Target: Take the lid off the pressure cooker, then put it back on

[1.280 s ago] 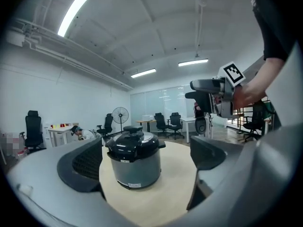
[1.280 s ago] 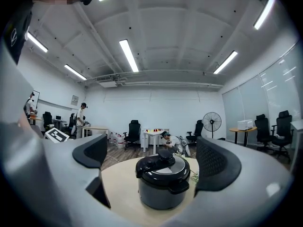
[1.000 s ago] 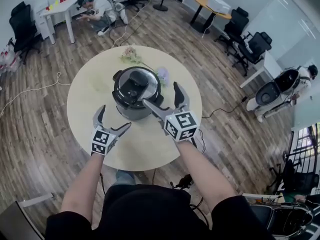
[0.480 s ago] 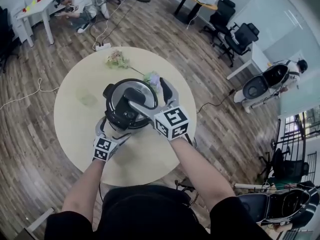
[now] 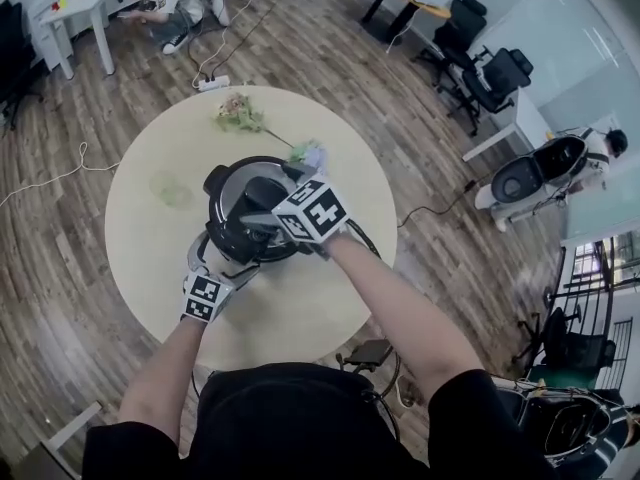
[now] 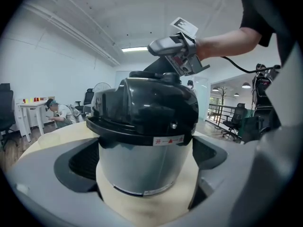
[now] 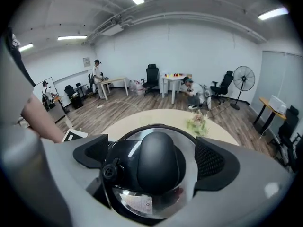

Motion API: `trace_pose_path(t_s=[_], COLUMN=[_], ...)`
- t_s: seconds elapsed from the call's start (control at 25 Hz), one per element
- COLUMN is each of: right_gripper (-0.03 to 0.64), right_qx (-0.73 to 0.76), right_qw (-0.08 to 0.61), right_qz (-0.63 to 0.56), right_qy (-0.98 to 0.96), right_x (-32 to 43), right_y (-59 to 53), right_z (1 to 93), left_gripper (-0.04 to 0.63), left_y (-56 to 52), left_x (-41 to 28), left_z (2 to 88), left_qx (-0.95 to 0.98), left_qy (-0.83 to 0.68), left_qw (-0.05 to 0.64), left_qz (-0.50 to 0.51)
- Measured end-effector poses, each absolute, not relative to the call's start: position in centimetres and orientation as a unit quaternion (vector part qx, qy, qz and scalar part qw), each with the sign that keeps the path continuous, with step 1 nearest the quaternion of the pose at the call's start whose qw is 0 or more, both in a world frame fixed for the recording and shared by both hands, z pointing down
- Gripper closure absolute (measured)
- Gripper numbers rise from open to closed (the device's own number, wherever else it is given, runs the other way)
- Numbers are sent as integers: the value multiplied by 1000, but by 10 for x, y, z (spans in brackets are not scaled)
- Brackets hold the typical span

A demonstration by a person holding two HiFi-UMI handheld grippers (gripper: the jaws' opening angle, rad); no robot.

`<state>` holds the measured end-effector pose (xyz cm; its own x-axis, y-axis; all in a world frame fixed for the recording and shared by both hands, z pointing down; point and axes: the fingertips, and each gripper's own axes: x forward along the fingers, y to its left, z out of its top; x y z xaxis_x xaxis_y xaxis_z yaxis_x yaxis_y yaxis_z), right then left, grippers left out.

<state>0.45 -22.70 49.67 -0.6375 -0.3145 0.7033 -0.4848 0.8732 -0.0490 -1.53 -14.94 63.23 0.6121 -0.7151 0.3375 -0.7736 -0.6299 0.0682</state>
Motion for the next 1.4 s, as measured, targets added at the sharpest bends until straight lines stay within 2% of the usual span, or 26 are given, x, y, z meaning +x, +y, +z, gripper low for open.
trace_pose_path(t_s=[0.24,0.4,0.56,1.0,1.4], right_gripper=[138,262,305,284,319], right_qx=[173,148,124,38,115], right_qw=[457,502,545,611,631], right_qz=[148,156,134,83,126], right_qy=[-860,-838,-819,-786,-757], right_x=[-7,-9,-6,-7,-10], right_y=[-229,-232,-235,-231,-238], right_z=[524,529,536,540,543], left_gripper=[5,5,5,5,5], left_y=[-147,-149,-150,-151,-150], left_x=[-19,-20,-19,-19,-18], left_z=[633,629,629,630,630], left_qx=[893,892,892,889,885], left_qy=[-414,-416,-416,-424,-430], left_qw=[106,106,106,109,111], left_qz=[142,141,139,133,141])
